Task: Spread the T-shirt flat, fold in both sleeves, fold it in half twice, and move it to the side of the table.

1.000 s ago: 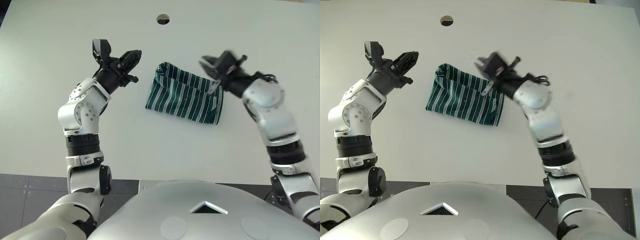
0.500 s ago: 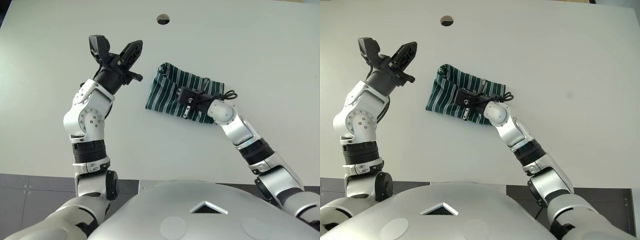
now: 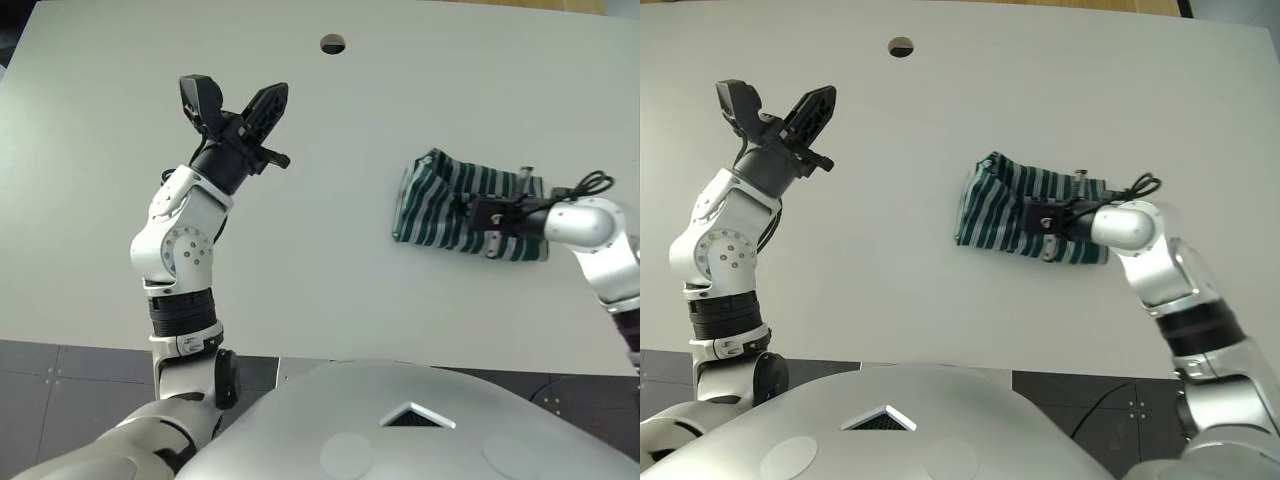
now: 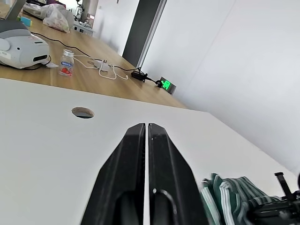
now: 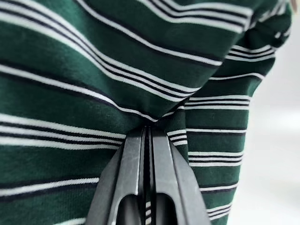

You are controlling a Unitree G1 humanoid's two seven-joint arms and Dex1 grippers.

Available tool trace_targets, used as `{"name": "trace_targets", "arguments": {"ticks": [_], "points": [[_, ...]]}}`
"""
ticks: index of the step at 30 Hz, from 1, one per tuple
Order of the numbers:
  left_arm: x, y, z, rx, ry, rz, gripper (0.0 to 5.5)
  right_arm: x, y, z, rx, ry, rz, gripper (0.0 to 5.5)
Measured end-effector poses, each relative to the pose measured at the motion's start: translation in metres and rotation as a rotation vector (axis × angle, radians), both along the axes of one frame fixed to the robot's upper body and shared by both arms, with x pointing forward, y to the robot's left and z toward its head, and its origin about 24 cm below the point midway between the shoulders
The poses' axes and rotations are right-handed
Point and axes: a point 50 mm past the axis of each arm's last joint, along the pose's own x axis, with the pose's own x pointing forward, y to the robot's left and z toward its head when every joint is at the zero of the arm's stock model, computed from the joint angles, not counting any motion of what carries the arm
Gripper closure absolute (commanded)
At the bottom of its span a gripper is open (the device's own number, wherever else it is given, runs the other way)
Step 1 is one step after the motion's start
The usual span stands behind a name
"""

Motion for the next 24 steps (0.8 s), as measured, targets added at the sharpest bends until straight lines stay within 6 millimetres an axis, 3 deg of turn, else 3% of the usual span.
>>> {"name": "trace_targets", "arguments": {"ticks": [6, 12, 15, 17, 19, 20, 22, 24], "points": [[-0.005, 0.005, 0.002, -0.005, -0.008, 0.025, 5.36, -0.016, -0.047, 0.008, -0.141, 0.037, -0.061, 5.39], [-0.005, 0.011, 0.002, 0.005, -0.019, 0.05, 5.36, -0.016, -0.052, 0.01, -0.15, 0.016, -0.066, 5.39], [-0.005, 0.018, 0.002, 0.063, -0.065, 0.095, 5.36, -0.005, -0.03, 0.02, 0.075, -0.104, -0.201, 5.39], [-0.008, 0.018, 0.005, 0.262, -0.204, 0.158, 5.36, 0.011, 0.007, 0.065, 0.449, -0.335, -0.274, 5.39], [-0.017, 0.015, 0.005, 0.396, -0.312, 0.196, 5.36, 0.011, 0.017, 0.109, 0.695, -0.558, -0.319, 5.39], [-0.023, 0.012, 0.003, 0.465, -0.369, 0.222, 5.36, 0.004, 0.024, 0.118, 0.829, -0.641, -0.351, 5.39], [-0.035, -0.001, 0.0, 0.563, -0.483, 0.236, 5.36, -0.017, 0.042, 0.108, 1.033, -0.707, -0.446, 5.39], [-0.04, -0.008, -0.005, 0.543, -0.515, 0.258, 5.36, -0.038, 0.062, 0.089, 1.067, -0.78, -0.491, 5.39]]}}
